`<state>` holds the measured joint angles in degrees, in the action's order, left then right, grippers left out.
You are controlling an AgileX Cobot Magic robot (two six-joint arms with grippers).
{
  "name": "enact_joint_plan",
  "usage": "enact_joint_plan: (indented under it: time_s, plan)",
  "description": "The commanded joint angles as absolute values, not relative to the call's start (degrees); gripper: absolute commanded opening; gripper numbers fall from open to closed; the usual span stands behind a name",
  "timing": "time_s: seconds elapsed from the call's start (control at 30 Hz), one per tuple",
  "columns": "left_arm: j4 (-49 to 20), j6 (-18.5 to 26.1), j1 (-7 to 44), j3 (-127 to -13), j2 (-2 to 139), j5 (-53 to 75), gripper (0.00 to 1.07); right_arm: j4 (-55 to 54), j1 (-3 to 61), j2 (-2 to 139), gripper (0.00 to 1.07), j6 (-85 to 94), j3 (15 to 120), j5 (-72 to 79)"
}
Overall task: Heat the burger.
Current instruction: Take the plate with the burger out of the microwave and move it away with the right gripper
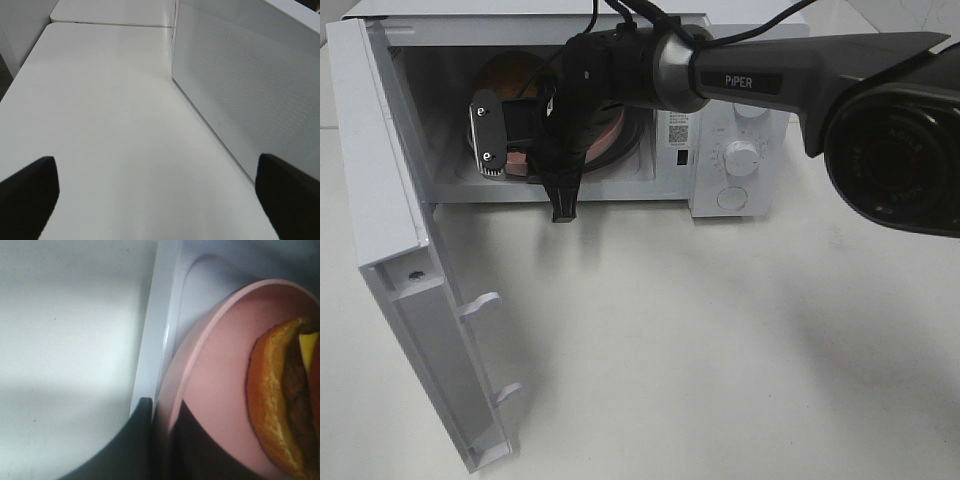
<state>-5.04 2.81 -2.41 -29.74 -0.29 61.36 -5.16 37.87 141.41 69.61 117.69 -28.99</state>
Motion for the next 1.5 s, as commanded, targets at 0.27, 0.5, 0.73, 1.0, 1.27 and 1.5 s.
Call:
enact_joint_plan:
  time_s: [0.27, 0.5, 0.73, 1.0, 1.27, 1.5]
  plan:
    - [-4.98, 2.41, -2.41, -29.56, -0.57, 61.13, 1.00, -3.90, 39.19, 135.33, 0.00, 72.42, 108.63, -20.91]
    - [-4.98, 2.41, -2.41, -29.56, -0.57, 61.13, 1.00, -3.27, 40.16, 131.72, 0.00, 72.71, 101.36, -13.75]
    - [-4.98, 2.41, -2.41, -29.56, -0.57, 61.13, 1.00, -3.27, 40.16, 128.17, 0.00, 72.65, 94.71, -9.91]
    - [-4.98, 2.41, -2.41, -29.56, -0.57, 61.13, 1.00, -5.50, 40.16, 123.59, 0.00, 71.16, 87.61, -4.13]
    - [-4.98, 2.41, -2.41, -29.56, -0.57, 61.13, 1.00, -6.47, 40.74, 119.69, 0.00, 70.87, 80.27, 0.52]
    - [-4.98, 2.41, -2.41, -29.56, -0.57, 61.13, 1.00, -6.47, 41.42, 116.71, 0.00, 71.05, 74.94, 2.69]
